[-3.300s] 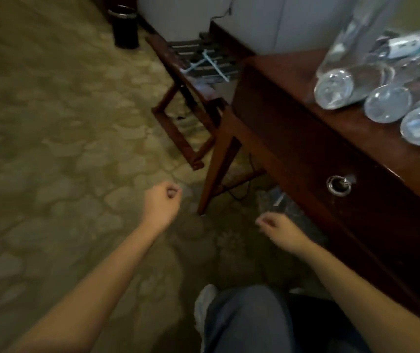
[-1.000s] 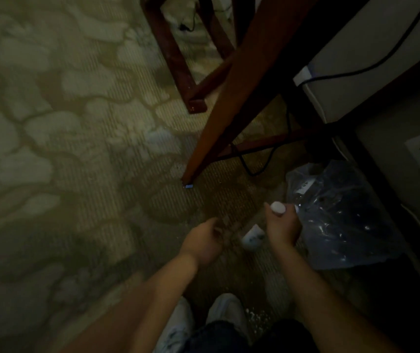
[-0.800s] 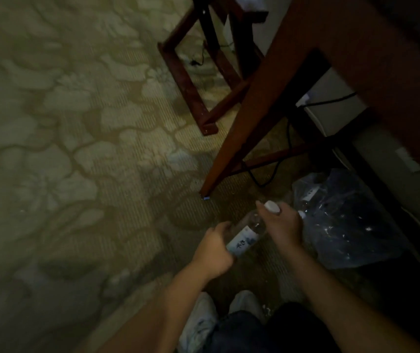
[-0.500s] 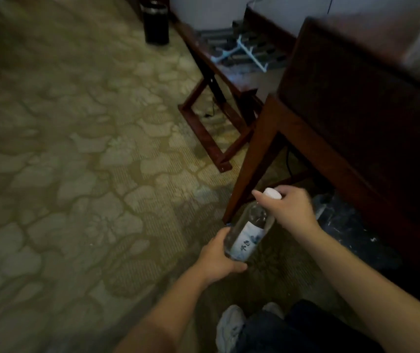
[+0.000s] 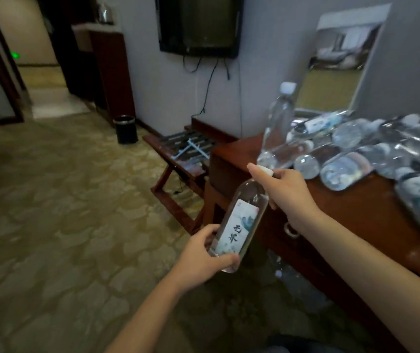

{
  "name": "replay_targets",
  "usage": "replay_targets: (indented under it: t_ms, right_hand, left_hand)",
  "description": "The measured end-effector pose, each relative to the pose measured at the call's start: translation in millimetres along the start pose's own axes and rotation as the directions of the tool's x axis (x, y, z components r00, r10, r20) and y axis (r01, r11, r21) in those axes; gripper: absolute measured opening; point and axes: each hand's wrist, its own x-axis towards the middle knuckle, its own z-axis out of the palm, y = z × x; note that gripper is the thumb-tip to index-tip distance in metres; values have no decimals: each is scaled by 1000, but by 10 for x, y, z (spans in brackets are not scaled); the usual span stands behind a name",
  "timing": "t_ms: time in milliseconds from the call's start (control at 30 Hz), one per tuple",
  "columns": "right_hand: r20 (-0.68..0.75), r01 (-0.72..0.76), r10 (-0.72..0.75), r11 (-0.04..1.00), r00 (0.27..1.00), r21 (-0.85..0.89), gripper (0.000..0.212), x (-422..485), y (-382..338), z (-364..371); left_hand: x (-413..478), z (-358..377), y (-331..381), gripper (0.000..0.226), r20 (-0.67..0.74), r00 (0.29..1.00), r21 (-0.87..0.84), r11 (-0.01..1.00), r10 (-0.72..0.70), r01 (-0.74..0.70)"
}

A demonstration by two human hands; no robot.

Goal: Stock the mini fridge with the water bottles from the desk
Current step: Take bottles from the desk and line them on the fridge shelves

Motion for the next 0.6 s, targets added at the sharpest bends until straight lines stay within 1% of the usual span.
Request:
replay_targets:
  t_ms: [100, 133, 200, 233, 267, 333, 433, 500, 600]
  right_hand:
    - [13, 60, -62, 995, 998, 79, 48, -163, -300, -419]
    - [13, 80, -82, 990, 997, 114, 43, -243, -390, -565]
    - [14, 138, -142, 978, 990, 160, 23, -417, -546, -872]
    - [17, 164, -168, 974, 986, 154, 13, -509, -602, -1020]
    - [12, 180, -183, 974, 983, 139, 12, -605, -652, -1165]
    - [-30, 192, -190, 978, 981, 80, 38, -754, -678, -1468]
    - [-100, 217, -222, 974, 970, -64, 64, -983, -646, -1979]
    - [-132, 235, -246, 968, 960, -90, 74, -1157, -607, -2312]
    - [-203, 257, -264, 964, 943, -62, 84, -1432, -578, -2745]
  left_hand:
    - [-43, 155, 453, 56, -4, 995, -38, 994, 104, -104]
    - [-56, 220, 601, 56, 1, 990, -48, 989, 138, -137]
    - [-84, 371, 899, 55, 18, 980, -78, 977, 199, -197]
    - [-101, 466, 1051, 54, 27, 974, -95, 970, 227, -224]
    - [-110, 573, 1187, 54, 35, 966, -113, 961, 257, -252]
    - [-112, 815, 1438, 53, 53, 950, -154, 943, 306, -295]
    - [-107, 1251, 1757, 50, 83, 928, -201, 919, 362, -340]
    - [-119, 1566, 1943, 52, 122, 904, -224, 899, 410, -377]
    - [-198, 2077, 2197, 50, 195, 868, -260, 878, 456, -403]
